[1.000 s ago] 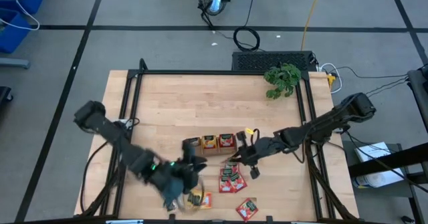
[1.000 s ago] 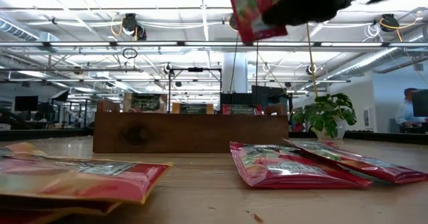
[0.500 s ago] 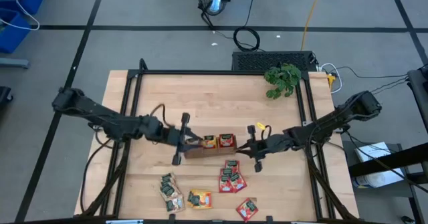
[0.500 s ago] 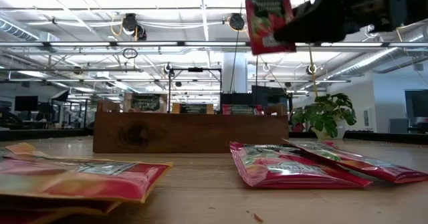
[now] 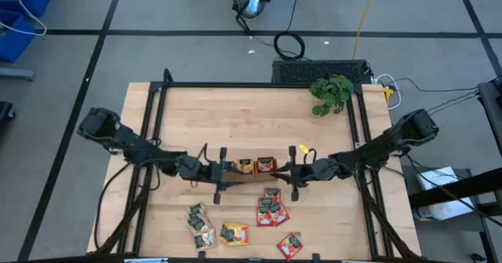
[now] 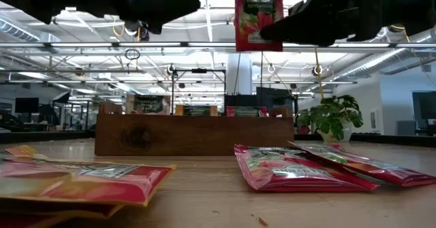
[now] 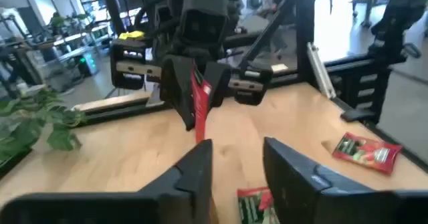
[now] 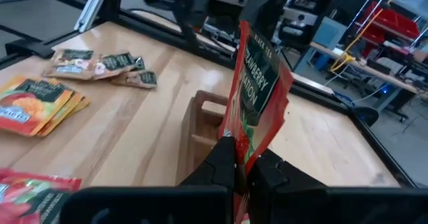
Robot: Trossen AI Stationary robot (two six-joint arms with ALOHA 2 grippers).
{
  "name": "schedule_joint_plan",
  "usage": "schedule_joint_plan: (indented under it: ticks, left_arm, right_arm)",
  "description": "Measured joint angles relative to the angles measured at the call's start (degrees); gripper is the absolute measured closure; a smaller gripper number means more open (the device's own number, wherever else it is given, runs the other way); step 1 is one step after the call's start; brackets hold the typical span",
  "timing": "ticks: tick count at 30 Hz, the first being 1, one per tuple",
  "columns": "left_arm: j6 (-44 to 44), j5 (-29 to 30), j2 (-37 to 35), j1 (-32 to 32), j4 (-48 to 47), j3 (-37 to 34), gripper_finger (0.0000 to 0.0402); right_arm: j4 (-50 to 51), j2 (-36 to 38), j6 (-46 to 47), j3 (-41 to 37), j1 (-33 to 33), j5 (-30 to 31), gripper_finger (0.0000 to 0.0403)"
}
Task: Pick & Place Tea
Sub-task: Put the red tea bag into the right section of the wooden organizer
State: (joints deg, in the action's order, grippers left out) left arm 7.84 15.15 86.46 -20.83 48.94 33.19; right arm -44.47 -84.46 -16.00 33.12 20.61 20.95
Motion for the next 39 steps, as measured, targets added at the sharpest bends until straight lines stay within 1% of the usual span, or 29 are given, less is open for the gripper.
schedule_joint_plan:
  ticks: [4,6,8,11,13,15,18,20,22,28,31,33,35,39]
  left_arm:
    - [-2.2,-0.6,-0.2,-0.4,0.7,0.1,0.0201]
    - [-3.4,-1.3,-0.1,-0.5,0.1,0.1,0.0182]
    - [-4.1,-1.5,-0.2,-0.5,0.4,0.1,0.0173]
    - [-5.0,-0.5,1.3,0.2,0.8,1.0,0.0173]
    - [-5.0,-0.1,2.7,0.4,-0.7,3.2,0.0178]
    - [-3.9,-1.0,4.7,0.3,-3.4,7.3,0.0185]
    - [-1.9,0.6,5.3,-0.6,-14.4,11.0,0.0197]
    - [-2.0,2.0,5.2,-0.4,-18.6,12.4,0.0205]
    - [-3.1,3.1,4.9,-0.3,-19.0,12.5,0.0212]
    - [-3.6,3.1,4.7,-0.2,-17.7,12.5,0.0215]
    - [-3.5,5.8,4.7,0.4,-17.7,12.5,0.0220]
    - [-2.4,6.4,4.7,0.9,-17.6,12.5,0.0237]
    - [-1.6,4.9,4.7,1.5,-17.5,12.5,0.0264]
    - [-1.0,2.3,4.7,2.2,-17.4,12.5,0.0339]
  right_arm:
    - [-2.1,-1.2,-0.2,0.0,0.0,-0.1,0.0399]
    - [-3.5,-2.2,-0.2,0.1,0.0,-0.2,0.0399]
    - [-3.8,-3.2,-0.8,0.3,0.0,-1.0,0.0399]
    - [-3.7,-5.2,-2.0,1.6,0.0,-1.6,0.0399]
    - [-3.8,-6.6,-2.7,3.2,0.1,-1.5,0.0399]
    - [-3.9,-8.2,-3.4,4.5,0.1,-1.2,0.0399]
    - [-3.9,-9.5,-3.6,5.2,0.2,1.5,0.0399]
    - [-3.7,-9.6,-3.6,5.1,0.3,3.1,0.0399]
    - [-4.1,-9.5,-3.5,5.1,0.3,3.0,0.0399]
    - [-4.9,-9.5,-3.6,5.1,0.9,2.9,0.0399]
    - [-5.4,-9.5,-4.1,5.1,1.3,2.8,0.0399]
    - [-5.5,-9.5,-4.3,5.1,1.3,2.8,0.0399]
    - [-5.4,-9.5,-4.3,5.1,1.3,2.8,0.0399]
    - [-5.4,-9.5,-4.4,5.1,1.3,2.8,0.0399]
